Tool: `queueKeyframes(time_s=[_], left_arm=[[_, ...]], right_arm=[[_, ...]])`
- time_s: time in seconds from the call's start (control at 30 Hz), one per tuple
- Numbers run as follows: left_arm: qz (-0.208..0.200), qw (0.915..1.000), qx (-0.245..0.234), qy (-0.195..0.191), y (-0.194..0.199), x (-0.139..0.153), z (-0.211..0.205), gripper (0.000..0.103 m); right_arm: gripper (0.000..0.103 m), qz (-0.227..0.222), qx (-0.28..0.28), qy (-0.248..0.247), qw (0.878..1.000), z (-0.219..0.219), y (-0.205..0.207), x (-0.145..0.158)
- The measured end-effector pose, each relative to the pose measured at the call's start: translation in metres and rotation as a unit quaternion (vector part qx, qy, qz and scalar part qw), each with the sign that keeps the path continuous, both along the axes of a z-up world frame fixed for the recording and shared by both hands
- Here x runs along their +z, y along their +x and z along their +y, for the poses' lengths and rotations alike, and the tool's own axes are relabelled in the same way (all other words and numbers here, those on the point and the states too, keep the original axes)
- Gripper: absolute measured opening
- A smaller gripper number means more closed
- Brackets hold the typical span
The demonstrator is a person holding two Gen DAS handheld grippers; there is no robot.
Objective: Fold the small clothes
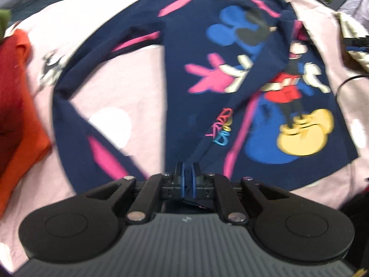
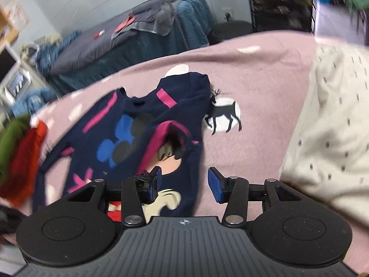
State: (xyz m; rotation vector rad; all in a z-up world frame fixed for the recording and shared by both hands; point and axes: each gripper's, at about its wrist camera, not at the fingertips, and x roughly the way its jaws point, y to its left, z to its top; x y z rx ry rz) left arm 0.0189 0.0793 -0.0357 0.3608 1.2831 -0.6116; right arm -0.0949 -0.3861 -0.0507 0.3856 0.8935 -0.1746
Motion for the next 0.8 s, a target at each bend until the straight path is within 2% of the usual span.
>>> queueKeyframes(time_s=[0.03,0.1,0.2,0.3,0.37,0.43,0.47,0.5,0.63,0.73,0.77,0.8], left_arm=[[0.000,0.9999,0.003,0.013,0.002,-0.004,0.002,0.012],[-0.005,0.9996,0.008,0.025,0.003,-0.008,0.000,0.031],[-0.005,0.9999,0.008,0.005,0.003,-0.006,-0.005,0.039],[-0.006,0.9999,-0.005,0.015,-0.003,-0.011,-0.014,0.042],[-0.003,0.9998,-0.005,0.020,-0.007,-0.015,-0.019,0.042],[0.004,0.9997,0.002,0.024,-0.008,-0.019,-0.020,0.042],[0.004,0.9996,0.004,0.027,-0.010,-0.021,-0.021,0.042],[0.003,0.9996,0.005,0.029,-0.011,-0.021,-0.022,0.042],[0.006,0.9997,0.007,0.024,-0.012,-0.024,-0.022,0.042],[0.014,0.9993,0.003,0.034,-0.011,-0.028,-0.023,0.042],[0.014,0.9992,0.000,0.037,-0.010,-0.029,-0.023,0.042],[0.013,0.9991,-0.003,0.040,-0.009,-0.029,-0.023,0.042]], right_arm=[[0.078,0.005,0.015,-0.028,0.999,0.004,0.004,-0.003],[0.078,0.016,0.056,-0.084,0.995,0.014,0.015,-0.010],[0.078,0.032,0.118,-0.151,0.981,0.030,0.036,-0.025],[0.078,0.038,0.163,-0.224,0.960,0.045,0.058,-0.041],[0.078,0.051,0.187,-0.257,0.947,0.050,0.074,-0.052],[0.070,0.075,0.205,-0.277,0.936,0.051,0.090,-0.064],[0.044,0.084,0.209,-0.277,0.934,0.050,0.095,-0.067],[0.006,0.088,0.208,-0.273,0.935,0.047,0.097,-0.065],[0.006,0.096,0.152,-0.268,0.947,0.017,0.089,-0.053],[0.008,0.118,0.084,-0.204,0.968,-0.024,0.077,-0.059],[0.020,0.121,0.065,-0.182,0.974,-0.035,0.074,-0.063],[0.039,0.119,0.045,-0.159,0.979,-0.044,0.071,-0.064]])
